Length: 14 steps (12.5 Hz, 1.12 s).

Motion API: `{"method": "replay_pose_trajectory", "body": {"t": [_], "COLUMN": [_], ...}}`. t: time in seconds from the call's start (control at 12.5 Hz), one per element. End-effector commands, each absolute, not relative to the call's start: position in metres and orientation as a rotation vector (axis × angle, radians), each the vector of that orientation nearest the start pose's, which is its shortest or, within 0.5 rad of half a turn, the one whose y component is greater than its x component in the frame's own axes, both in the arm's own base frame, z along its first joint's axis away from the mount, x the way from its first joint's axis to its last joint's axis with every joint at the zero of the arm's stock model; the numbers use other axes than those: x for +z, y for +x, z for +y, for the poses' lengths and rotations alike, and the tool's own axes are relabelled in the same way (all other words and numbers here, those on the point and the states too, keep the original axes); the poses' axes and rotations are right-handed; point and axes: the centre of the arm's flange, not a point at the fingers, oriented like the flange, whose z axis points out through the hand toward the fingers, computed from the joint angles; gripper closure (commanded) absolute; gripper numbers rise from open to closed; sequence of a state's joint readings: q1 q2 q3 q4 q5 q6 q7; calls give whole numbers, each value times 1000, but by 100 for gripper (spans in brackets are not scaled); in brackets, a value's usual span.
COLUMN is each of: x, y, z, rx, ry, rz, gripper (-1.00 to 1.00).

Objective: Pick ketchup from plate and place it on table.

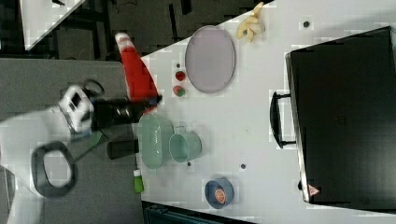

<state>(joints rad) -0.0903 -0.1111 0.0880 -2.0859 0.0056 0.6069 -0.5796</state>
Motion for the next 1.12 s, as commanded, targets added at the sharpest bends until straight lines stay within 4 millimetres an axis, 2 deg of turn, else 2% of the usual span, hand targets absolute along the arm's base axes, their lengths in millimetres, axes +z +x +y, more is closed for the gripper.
{"method": "replay_pose_trajectory", "body": {"t": [0.08,0.24,0.4,0.72,0.88,0.96,1.12], "x": [385,353,317,250,228,220,212], "y": [501,485,480,485,488,488,485], "z": [-31,-29,-28,-28,-27,-27,-25], "rx": [40,73,53,72,40,25,31], "ry": [-3098,-3089,-3077,-3070,-3064,-3061,-3062], "rz": [559,620,661,661,658,659,655], "gripper": [-30,-30,-30,-30,-30,-36,-78]}}
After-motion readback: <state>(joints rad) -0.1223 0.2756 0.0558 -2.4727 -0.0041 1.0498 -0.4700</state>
